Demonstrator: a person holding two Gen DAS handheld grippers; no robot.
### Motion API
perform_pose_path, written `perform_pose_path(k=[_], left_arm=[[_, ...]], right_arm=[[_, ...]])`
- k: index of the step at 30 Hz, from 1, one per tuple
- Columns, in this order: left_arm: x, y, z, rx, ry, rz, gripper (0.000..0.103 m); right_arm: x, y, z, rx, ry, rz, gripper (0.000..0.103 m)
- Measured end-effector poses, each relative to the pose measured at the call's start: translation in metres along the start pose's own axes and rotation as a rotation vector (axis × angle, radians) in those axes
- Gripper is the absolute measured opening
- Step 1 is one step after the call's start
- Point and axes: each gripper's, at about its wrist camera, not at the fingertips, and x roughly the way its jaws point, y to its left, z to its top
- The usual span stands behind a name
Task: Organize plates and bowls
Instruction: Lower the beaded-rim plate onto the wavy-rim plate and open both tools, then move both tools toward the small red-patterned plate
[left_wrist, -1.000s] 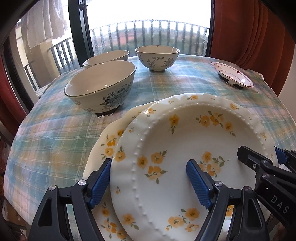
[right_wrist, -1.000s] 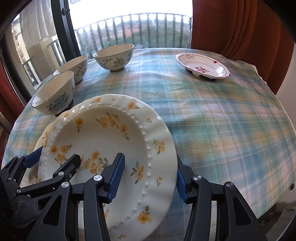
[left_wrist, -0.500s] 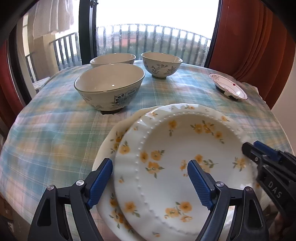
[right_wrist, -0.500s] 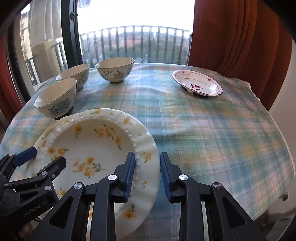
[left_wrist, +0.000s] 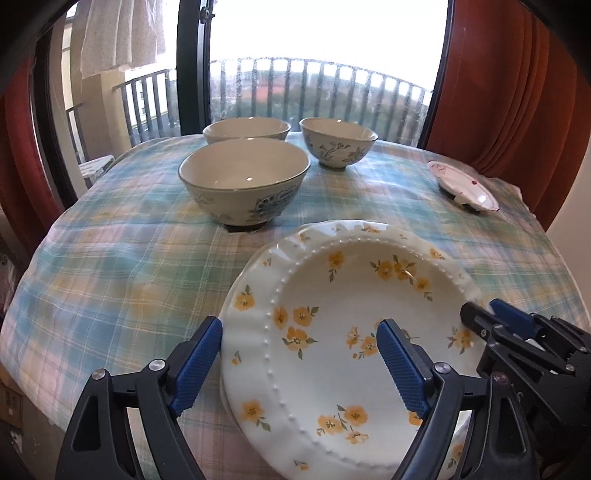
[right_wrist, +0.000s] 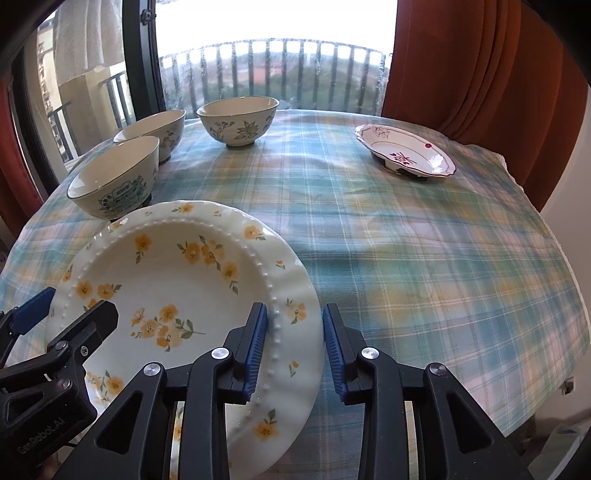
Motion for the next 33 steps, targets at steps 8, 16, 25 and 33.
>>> perform_pose_path(k=[8,16,25,33], left_arm=[[-0.004,0.000,-0.001,-0.002,-0.009,0.032,0.088],[-0.015,-0.009,0.000,0.013,-0.043,0.087,0.091],[-0.027,-0.027,0.013,0.015,-0.085,0.129,0.093],[-0.023,-0.058,0.039,0.033,-0.124,0.122,0.093]], right_arm=[[-0.002,-0.003,0.001,0.033,0.001,0.035,0.037],[-0.025,-0.010,0.004,0.039,-0.084,0.078,0.069],[-0.043,-0.030,0.018,0.041,-0.144,0.107,0.070],[-0.045,-0.059,0.041,0.036,-0.193,0.138,0.070]])
